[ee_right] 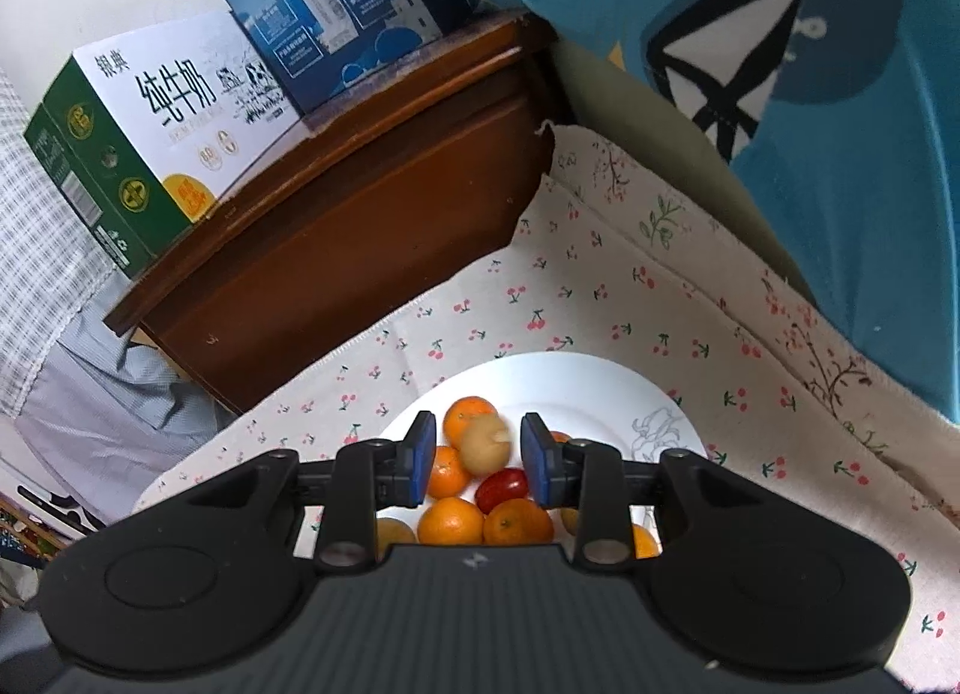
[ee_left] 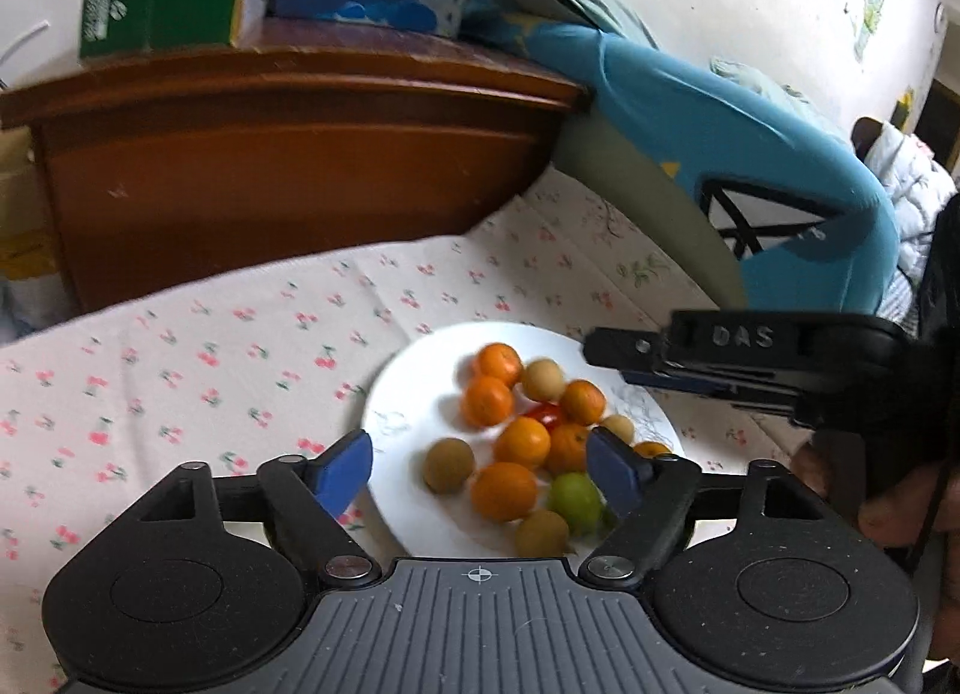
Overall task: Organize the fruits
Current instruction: 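Lower both fruits onto the white plate and open both tools, then move both open tools back to the green fruit and red tomato, then grasp the red cherry tomato with the right tool while the left tool grasps the green fruit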
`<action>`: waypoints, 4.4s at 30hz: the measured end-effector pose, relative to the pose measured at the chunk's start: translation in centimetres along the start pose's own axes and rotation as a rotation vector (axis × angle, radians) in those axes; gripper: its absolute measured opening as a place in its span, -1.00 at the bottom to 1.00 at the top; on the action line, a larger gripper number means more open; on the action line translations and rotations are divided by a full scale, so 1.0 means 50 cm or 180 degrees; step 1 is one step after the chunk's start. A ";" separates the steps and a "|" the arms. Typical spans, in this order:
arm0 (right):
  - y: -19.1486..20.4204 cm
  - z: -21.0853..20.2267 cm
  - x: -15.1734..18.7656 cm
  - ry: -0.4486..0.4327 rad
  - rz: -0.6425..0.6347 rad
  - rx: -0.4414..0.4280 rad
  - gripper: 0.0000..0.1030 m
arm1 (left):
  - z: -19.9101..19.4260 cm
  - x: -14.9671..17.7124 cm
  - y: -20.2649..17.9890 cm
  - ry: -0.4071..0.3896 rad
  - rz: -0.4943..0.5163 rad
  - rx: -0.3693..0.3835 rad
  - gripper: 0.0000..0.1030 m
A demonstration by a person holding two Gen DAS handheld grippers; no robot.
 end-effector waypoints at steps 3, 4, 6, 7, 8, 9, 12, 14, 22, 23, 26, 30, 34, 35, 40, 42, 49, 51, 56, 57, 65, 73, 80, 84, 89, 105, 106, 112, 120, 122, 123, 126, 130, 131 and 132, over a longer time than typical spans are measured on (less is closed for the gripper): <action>0.009 -0.013 0.006 -0.0001 -0.0059 -0.0002 -0.31 | -0.019 -0.004 0.010 0.0013 0.0070 -0.0121 0.80; 0.011 -0.017 0.010 0.0009 -0.0078 -0.0003 -0.29 | -0.023 -0.004 0.014 0.0046 0.0072 -0.0158 0.83; 0.019 -0.027 0.019 0.0019 -0.0109 -0.0013 -0.26 | -0.031 -0.002 0.025 0.0122 0.0052 -0.0238 0.83; 0.023 -0.032 0.023 0.0019 -0.0132 -0.0017 -0.26 | -0.038 -0.001 0.030 0.0141 0.0049 -0.0264 0.83; 0.028 -0.037 0.027 0.0017 -0.0155 -0.0022 -0.26 | -0.045 0.000 0.033 0.0144 0.0055 -0.0277 0.83; 0.033 -0.042 0.032 0.0017 -0.0178 -0.0031 -0.25 | -0.053 0.002 0.036 0.0144 0.0061 -0.0281 0.83; 0.045 -0.060 0.050 0.0020 -0.0223 -0.0071 -0.25 | -0.076 0.005 0.047 0.0178 0.0050 -0.0283 0.83; 0.054 -0.071 0.065 0.0045 -0.0234 -0.0106 -0.25 | -0.090 0.011 0.055 0.0188 0.0051 -0.0301 0.83; 0.091 -0.104 0.139 0.0182 -0.0397 -0.0212 -0.25 | -0.122 0.040 0.084 0.0350 0.0023 -0.0375 0.83; 0.094 -0.106 0.150 0.0213 -0.0412 -0.0219 -0.25 | -0.125 0.042 0.084 0.0358 0.0037 -0.0372 0.83; 0.100 -0.108 0.182 0.0301 -0.0464 -0.0217 -0.25 | -0.133 0.049 0.083 0.0393 0.0128 -0.0421 0.83; 0.106 -0.109 0.218 0.0403 -0.0498 -0.0223 -0.25 | -0.136 0.064 0.091 0.0481 0.0181 -0.0552 0.83; 0.110 -0.105 0.247 0.0462 -0.0542 -0.0176 -0.25 | -0.136 0.070 0.100 0.0518 0.0194 -0.0655 0.83; 0.109 -0.103 0.253 0.0484 -0.0537 -0.0168 -0.25 | -0.133 0.073 0.102 0.0555 0.0214 -0.0692 0.83; 0.120 -0.091 0.275 0.0542 -0.0621 -0.0132 -0.25 | -0.125 0.084 0.109 0.0625 0.0283 -0.0834 0.83; 0.125 -0.085 0.279 0.0545 -0.0646 -0.0131 -0.25 | -0.124 0.085 0.108 0.0621 0.0307 -0.0845 0.83; 0.138 -0.059 0.297 0.0563 -0.0757 -0.0171 -0.25 | -0.120 0.085 0.116 0.0575 0.0325 -0.0950 0.83; 0.139 -0.051 0.303 0.0567 -0.0778 -0.0169 -0.26 | -0.121 0.081 0.128 0.0549 0.0249 -0.0975 0.83; 0.142 -0.028 0.316 0.0596 -0.0836 -0.0149 -0.26 | -0.118 0.074 0.154 0.0510 0.0019 -0.0965 0.83; 0.143 -0.024 0.318 0.0591 -0.0859 -0.0134 -0.26 | -0.117 0.073 0.157 0.0495 -0.0005 -0.0960 0.83; 0.144 -0.013 0.330 0.0550 -0.1004 -0.0045 -0.26 | -0.100 0.063 0.157 0.0487 -0.0063 -0.0868 0.83; 0.154 0.012 0.325 0.0430 -0.1163 0.0006 -0.26 | -0.073 0.064 0.156 0.0543 -0.0018 -0.0811 0.83; 0.163 0.027 0.323 0.0373 -0.1262 -0.0026 -0.54 | -0.057 0.074 0.159 0.0619 -0.0037 -0.0768 0.83; 0.157 0.014 0.325 0.0434 -0.1240 0.0004 -0.56 | -0.054 0.081 0.151 0.0640 0.0103 -0.0747 0.83; 0.129 -0.017 0.321 0.0532 -0.1084 0.0071 -0.56 | -0.048 0.094 0.123 0.0688 0.0365 -0.0623 0.83; 0.062 -0.064 0.300 0.0520 -0.0694 0.0206 -0.55 | 0.012 0.112 0.063 0.0643 0.0733 -0.0190 0.24; 0.059 -0.064 0.299 0.0523 -0.0665 0.0212 -0.55 | 0.015 0.113 0.062 0.0647 0.0735 -0.0172 0.13; 0.053 -0.066 0.294 0.0517 -0.0590 0.0218 -0.55 | 0.032 0.118 0.053 0.0651 0.0836 -0.0132 -0.12; 0.049 -0.067 0.292 0.0520 -0.0501 0.0213 -0.55 | 0.040 0.122 0.044 0.0629 0.0902 -0.0092 -0.48; 0.049 -0.067 0.292 0.0520 -0.0493 0.0215 -0.55 | 0.039 0.122 0.041 0.0627 0.0895 -0.0077 -0.49; 0.049 -0.068 0.291 0.0520 -0.0491 0.0215 -0.55 | 0.038 0.122 0.041 0.0627 0.0876 -0.0070 -0.49; 0.048 -0.070 0.287 0.0502 -0.0476 0.0214 -0.55 | 0.032 0.120 0.040 0.0622 0.0797 -0.0025 -0.50; 0.048 -0.077 0.276 0.0450 -0.0438 0.0189 -0.55 | 0.016 0.106 0.041 0.0558 0.0732 -0.0022 -0.50; 0.049 -0.080 0.272 0.0432 -0.0429 0.0177 -0.55 | 0.009 0.100 0.040 0.0517 0.0722 -0.0023 -0.50; 0.050 -0.083 0.266 0.0409 -0.0414 0.0161 -0.55 | 0.004 0.093 0.038 0.0480 0.0702 -0.0012 -0.50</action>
Point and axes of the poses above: each gripper's, at about its wrist camera, not at the fingertips, and z roughly the way its jaws point, y to its left, x to its underside, the point moved 7 cm from there along z, roughly the way its jaws point, and after that the axes turned 8 degrees about z, right-handed, at the moved point
